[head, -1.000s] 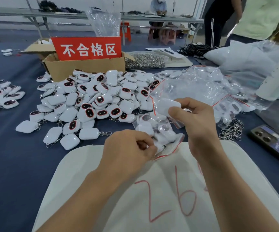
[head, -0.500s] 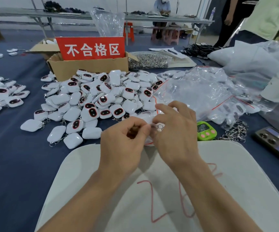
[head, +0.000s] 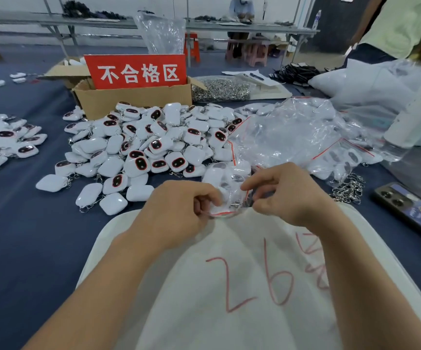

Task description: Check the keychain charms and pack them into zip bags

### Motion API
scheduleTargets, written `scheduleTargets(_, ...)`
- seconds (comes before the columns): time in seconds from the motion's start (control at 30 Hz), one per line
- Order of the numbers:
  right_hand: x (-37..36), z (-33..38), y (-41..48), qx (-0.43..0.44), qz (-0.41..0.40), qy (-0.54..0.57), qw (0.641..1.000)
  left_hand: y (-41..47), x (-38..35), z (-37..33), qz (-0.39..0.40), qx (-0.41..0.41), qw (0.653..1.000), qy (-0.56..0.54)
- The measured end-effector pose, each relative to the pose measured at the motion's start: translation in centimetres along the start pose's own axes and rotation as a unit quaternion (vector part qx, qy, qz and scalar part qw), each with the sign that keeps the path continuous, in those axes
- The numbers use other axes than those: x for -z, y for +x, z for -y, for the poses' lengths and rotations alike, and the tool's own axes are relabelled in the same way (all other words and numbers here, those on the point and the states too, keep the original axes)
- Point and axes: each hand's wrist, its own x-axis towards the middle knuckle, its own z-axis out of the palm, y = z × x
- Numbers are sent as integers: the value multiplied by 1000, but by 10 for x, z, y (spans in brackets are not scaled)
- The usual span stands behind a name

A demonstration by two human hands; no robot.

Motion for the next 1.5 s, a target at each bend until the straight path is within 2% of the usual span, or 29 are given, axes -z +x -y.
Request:
scheduleTargets(0.07,-7,1,-6,10,-67,-22,997,0,-1,1,-47,-1,999,-9)
scheduleTargets(0.2,-4,13,-15,26,-185,-4,982,2,6,-6,-119,26,985,-124)
scheduleTargets(0.3,13,25,-15,40,-214,55,975,8,21,-14,-170,27,960,-220)
scheduleTargets(0.47,34,62,2,78,-244,130,958,29,48,-33,-260,41,928,-266)
scheduleTargets(0.63,35,83,17,106,-235,292,921,45,62,-38,-284,75,879,-375)
scheduleTargets(0.7,25,81,23,76,-202,395,893,46,60,-35,-268,96,867,-408)
scheduleTargets(0.77,7,74,28,8,-140,457,878,45,52,-28,-253,136,854,-434)
scheduleTargets(0.83,-12,66,29,-64,-72,452,887,43,40,-22,-233,179,840,-457)
scheduleTargets(0.9,-25,60,30,-103,-60,474,872,44,32,-18,-221,207,819,-488)
scheduleTargets(0.97,-31,55,31,-94,-79,509,852,47,28,-15,-223,220,808,-498)
scheduleTargets(1.03,-32,54,30,-75,-84,527,842,48,26,-12,-228,217,813,-490)
scheduleTargets(1.2,-37,52,29,-41,-105,499,860,41,21,-4,-234,234,812,-481)
scheduleTargets(1.5,-38,47,27,8,-134,530,837,35,23,-18,-271,214,779,-523)
